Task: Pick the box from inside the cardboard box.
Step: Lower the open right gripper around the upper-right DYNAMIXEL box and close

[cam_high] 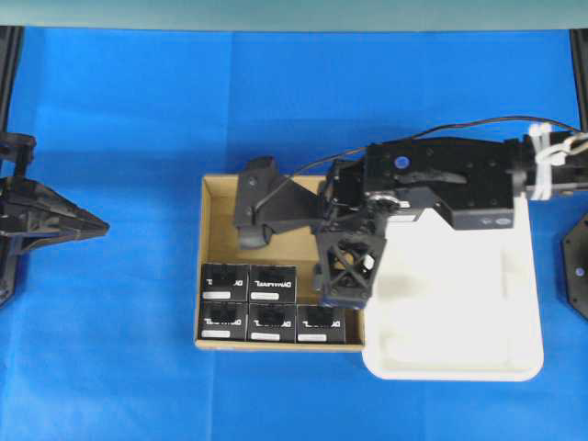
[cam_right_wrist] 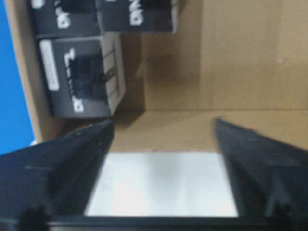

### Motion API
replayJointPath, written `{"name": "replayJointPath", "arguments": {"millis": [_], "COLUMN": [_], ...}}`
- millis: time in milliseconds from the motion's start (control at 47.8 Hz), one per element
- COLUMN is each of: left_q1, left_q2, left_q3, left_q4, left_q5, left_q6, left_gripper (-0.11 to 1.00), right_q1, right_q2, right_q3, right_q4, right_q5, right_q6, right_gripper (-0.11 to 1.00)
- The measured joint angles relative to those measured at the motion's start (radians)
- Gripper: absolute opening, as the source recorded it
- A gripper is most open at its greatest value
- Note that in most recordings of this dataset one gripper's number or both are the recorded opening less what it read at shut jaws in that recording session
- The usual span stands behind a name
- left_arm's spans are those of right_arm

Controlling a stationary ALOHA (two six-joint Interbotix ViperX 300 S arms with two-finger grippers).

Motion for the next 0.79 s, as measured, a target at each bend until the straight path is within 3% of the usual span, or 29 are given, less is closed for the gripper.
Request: {"name": "replayJointPath", "arguments": {"millis": [209,460,794], "left_q1": [0.000,0.000,0.002], "left_q2": [-0.005,-0.005,-0.003], "left_q3": [0.000,-0.002,0.000], "left_q4": [0.000,0.000,-0.002], "left_q5": [0.012,0.011,0.012], "left_q6": [0.000,0.000,-0.003], "left_gripper": [-0.06,-0.06,-0.06], "right_q1": [-0.018,-0.031,-0.032], "right_q2": [0.032,0.084,0.141], "right_q3": [-0.037,-0.049,-0.069], "right_q4": [0.000,0.071,0.097], "right_q5": [-0.011,-0.057,-0.107], "right_q6": [0.000,-0.025,-0.044], "right_gripper": [0.99,0.99,0.99]}}
